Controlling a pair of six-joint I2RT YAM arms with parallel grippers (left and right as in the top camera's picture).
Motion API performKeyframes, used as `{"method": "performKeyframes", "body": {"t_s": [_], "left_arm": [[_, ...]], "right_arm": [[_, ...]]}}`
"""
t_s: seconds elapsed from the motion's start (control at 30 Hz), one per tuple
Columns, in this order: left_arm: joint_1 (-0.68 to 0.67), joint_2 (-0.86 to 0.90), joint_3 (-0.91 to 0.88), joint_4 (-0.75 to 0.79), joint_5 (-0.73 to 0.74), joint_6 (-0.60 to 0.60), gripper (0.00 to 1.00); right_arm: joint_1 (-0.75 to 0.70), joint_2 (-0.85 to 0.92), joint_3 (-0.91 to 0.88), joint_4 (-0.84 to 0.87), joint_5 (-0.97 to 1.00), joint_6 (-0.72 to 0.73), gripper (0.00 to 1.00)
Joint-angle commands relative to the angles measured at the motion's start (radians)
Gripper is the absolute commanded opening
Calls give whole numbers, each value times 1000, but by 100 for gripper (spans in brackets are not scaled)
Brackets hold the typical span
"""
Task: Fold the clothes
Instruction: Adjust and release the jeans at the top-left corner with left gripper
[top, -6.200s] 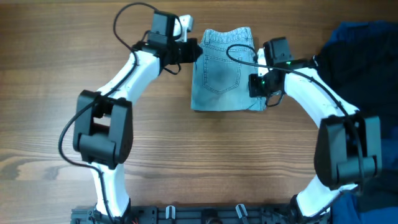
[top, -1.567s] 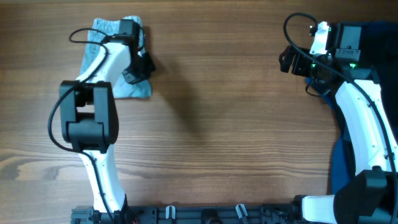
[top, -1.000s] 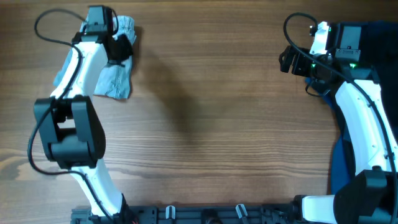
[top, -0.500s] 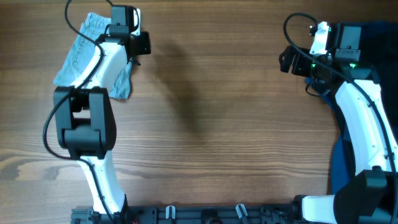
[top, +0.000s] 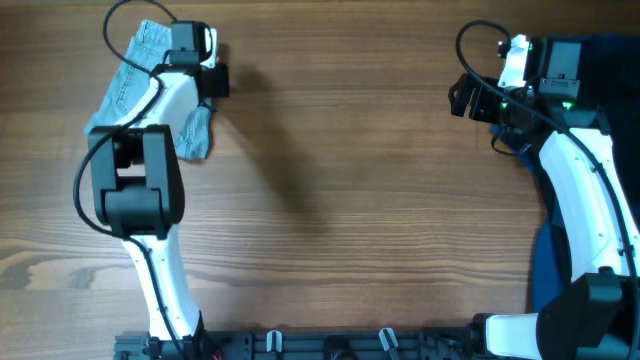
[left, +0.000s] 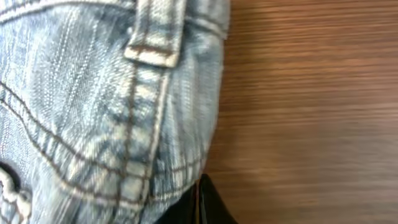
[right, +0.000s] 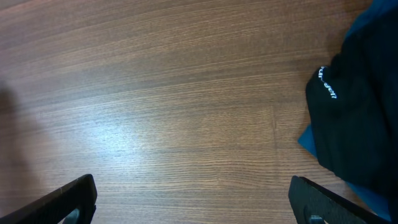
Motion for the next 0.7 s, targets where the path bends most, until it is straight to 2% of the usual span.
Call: {"method": "performKeyframes", "body": {"t_s": [0.0,0.33,0.43,0.67], "left_arm": [[57,33,1,18,-23,19,4],[155,33,1,117,-22,10,5],[161,31,1,138,-22,-37,5],[161,0,6,208,5,-43,9]], "right_arm": [[2,10,-3,2,14,0,100],[2,10,-3,3,14,0,100],[2,10,-3,3,14,0,100],[2,10,-3,3,14,0,100]]}}
